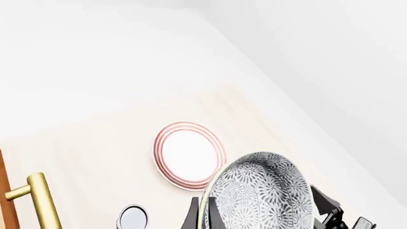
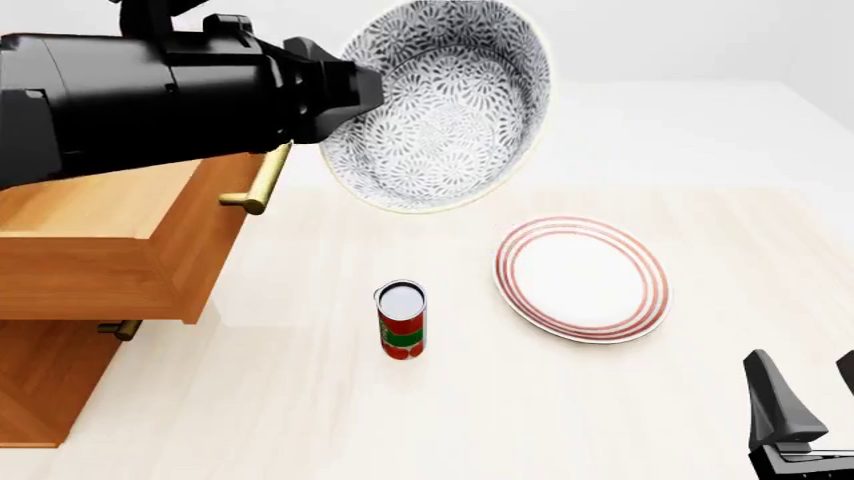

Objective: Put the bowl in the top drawer of the cabinet.

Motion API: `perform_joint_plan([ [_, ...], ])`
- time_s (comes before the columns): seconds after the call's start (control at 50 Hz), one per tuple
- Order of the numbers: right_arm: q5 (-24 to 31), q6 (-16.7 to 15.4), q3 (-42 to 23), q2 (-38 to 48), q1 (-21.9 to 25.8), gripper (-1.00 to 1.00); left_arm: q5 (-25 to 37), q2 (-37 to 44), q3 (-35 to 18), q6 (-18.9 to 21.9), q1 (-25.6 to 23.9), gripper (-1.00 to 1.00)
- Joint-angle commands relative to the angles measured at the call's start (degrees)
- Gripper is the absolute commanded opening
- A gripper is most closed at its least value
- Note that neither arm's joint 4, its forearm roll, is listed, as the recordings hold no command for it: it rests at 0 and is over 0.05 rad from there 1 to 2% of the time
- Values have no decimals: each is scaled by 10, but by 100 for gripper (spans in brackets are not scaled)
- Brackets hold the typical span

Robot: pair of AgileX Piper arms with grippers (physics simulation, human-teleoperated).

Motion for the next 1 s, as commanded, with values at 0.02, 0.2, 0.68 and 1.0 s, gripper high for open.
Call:
perform_joint_plan([
  [0.02, 0, 0, 0, 0, 0, 100, 11, -14, -12, 10, 25, -100],
  [0.2, 0, 0, 0, 0, 0, 100, 17, -25, -12, 11, 43, -100],
  [0.68, 0, 0, 0, 0, 0, 100, 44, -52, -27, 23, 101, -100],
  [1.0, 0, 0, 0, 0, 0, 100, 63, -73, -32, 26, 151, -100],
])
